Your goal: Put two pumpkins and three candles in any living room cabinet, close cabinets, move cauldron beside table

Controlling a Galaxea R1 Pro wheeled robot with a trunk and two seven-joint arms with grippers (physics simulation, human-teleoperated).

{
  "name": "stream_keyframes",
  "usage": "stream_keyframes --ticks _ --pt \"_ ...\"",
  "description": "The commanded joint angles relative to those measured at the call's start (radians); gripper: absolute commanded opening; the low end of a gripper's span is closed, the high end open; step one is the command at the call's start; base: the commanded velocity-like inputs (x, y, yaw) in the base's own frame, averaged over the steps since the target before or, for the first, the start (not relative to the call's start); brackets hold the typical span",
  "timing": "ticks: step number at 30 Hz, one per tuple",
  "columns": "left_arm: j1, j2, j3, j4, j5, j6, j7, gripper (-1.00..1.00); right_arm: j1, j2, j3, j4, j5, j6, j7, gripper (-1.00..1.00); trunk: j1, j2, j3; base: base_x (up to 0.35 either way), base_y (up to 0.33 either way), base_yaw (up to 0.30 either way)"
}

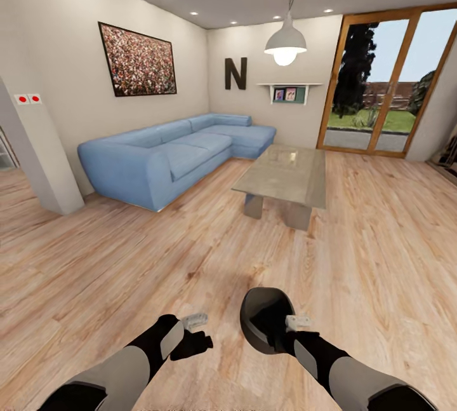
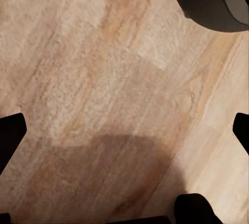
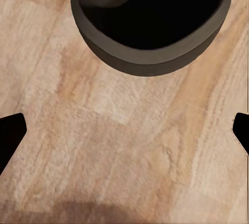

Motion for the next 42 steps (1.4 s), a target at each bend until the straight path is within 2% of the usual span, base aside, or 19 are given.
stream_keyframes --ticks 1,10,20,23,24,27,28,32,34,36,39,41,42 --pt "0.000 0.000 -0.008 -0.002 0.010 0.005 0.007 1.00 0.000 -0.001 0.008 -0.002 -0.008 0.004 0.000 1.00 0.004 -0.008 -0.006 0.055 -0.257 0.084" --pt "-0.001 -0.010 -0.009 -0.002 0.010 0.002 0.007 1.00 0.000 0.000 0.009 -0.001 -0.008 0.004 0.001 1.00 0.038 -0.071 -0.048 0.162 -0.292 0.041" --pt "-0.001 -0.011 -0.011 -0.001 0.009 -0.015 0.006 1.00 0.000 0.001 0.011 -0.001 -0.008 0.003 0.003 1.00 0.077 -0.141 -0.092 0.027 -0.030 -0.190" --pt "-0.001 -0.017 -0.038 0.002 0.006 -0.102 0.004 1.00 0.000 0.002 0.012 -0.001 -0.008 0.003 0.004 1.00 0.088 -0.162 -0.105 0.001 -0.001 -0.181" --pt "0.000 -0.019 -0.058 0.003 0.005 -0.134 0.004 1.00 0.000 0.002 0.013 -0.001 -0.008 0.002 0.004 1.00 0.092 -0.169 -0.110 0.000 0.000 -0.169" --pt "-0.001 -0.020 -0.093 0.004 0.004 -0.168 0.004 1.00 0.000 0.002 0.014 -0.001 -0.008 0.002 0.003 1.00 0.103 -0.190 -0.123 0.000 0.000 -0.153" --pt "0.000 -0.021 -0.131 0.001 0.004 -0.192 0.004 1.00 0.000 0.002 0.015 -0.001 -0.008 0.002 0.002 1.00 0.107 -0.197 -0.128 0.000 0.000 -0.127" --pt "-0.001 -0.023 -0.157 -0.001 0.003 -0.225 0.004 1.00 -0.001 0.005 0.014 -0.001 -0.008 0.002 0.000 1.00 0.123 -0.225 -0.146 0.000 0.000 -0.067" --pt "-0.001 -0.023 -0.164 -0.003 0.001 -0.261 0.005 1.00 -0.003 0.016 0.013 -0.002 -0.006 0.004 -0.010 1.00 0.130 -0.239 -0.156 0.000 0.000 -0.014" --pt "-0.002 -0.023 -0.167 -0.015 -0.011 -0.270 0.006 1.00 -0.018 0.037 0.014 -0.002 -0.004 0.004 -0.043 1.00 0.138 -0.253 -0.165 0.000 0.000 0.025" --pt "-0.001 -0.023 -0.168 -0.038 -0.051 -0.274 0.006 1.00 -0.056 0.067 0.014 -0.002 -0.003 0.013 -0.105 1.00 0.149 -0.274 -0.180 0.000 0.000 0.076" --pt "-0.002 -0.023 -0.169 -0.044 -0.072 -0.275 0.007 1.00 -0.071 0.074 0.014 -0.002 -0.003 0.019 -0.119 1.00 0.157 -0.288 -0.189 0.000 0.000 0.094" --pt "-0.003 -0.023 -0.168 -0.051 -0.108 -0.277 0.007 1.00 -0.110 0.085 0.014 -0.004 -0.004 0.039 -0.138 1.00 0.161 -0.295 -0.194 0.000 0.000 0.108"
